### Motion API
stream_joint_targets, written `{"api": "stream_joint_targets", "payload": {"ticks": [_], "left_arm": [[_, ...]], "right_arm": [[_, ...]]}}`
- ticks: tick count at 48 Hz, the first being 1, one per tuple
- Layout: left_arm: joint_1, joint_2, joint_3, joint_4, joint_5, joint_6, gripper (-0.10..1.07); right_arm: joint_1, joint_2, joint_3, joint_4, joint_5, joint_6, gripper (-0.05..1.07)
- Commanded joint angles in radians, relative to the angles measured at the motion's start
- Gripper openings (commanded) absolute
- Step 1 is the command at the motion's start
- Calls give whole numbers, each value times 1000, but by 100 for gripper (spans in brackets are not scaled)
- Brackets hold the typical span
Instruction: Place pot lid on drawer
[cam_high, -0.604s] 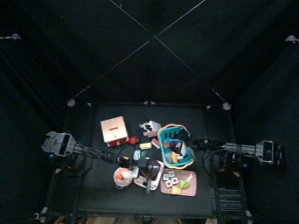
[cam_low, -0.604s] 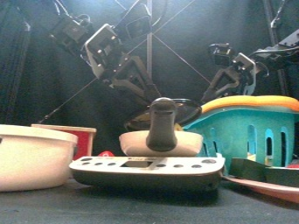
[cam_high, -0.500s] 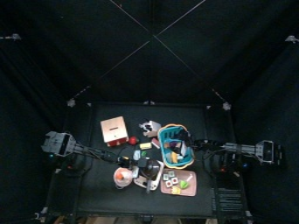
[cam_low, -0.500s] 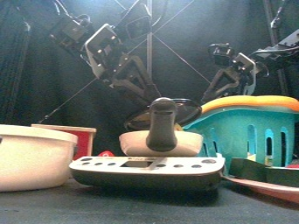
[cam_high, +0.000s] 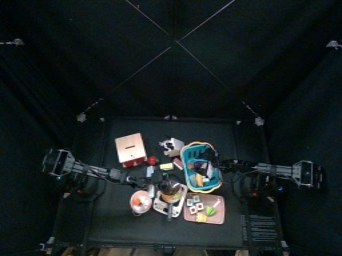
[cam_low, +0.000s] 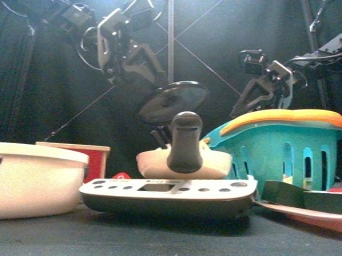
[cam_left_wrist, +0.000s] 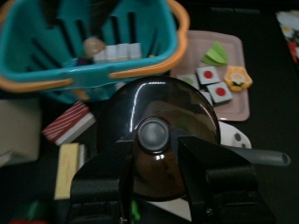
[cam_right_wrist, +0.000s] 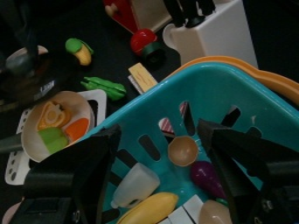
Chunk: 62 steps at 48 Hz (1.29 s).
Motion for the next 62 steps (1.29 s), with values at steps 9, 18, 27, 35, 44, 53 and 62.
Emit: {"api": "stream_joint_targets", "payload": {"ticks": [9, 18, 27, 35, 44, 53, 62], "left_arm": [[-34, -158, 14, -202, 334, 100, 64], [-38, -160, -14, -453, 604, 382, 64], [15, -166, -32, -525, 626, 480, 64], [104, -187, 2, -471, 709, 482, 64], [181, -235, 64, -466, 698, 472, 64], [241, -275, 135, -466, 601, 431, 65], [327, -305, 196, -449, 454, 410, 65]], "right_arm": [[-3, -6, -14, 5, -2, -2, 100], [-3, -6, -14, 3, -3, -2, 100], [-3, -5, -15, 5, -2, -2, 100], [-3, -5, -12, 3, -3, -2, 100], [-3, -5, -12, 5, -3, -2, 100], [-6, 8, -17, 5, -3, -2, 100], [-12, 29, -25, 3, -3, -2, 100]]}}
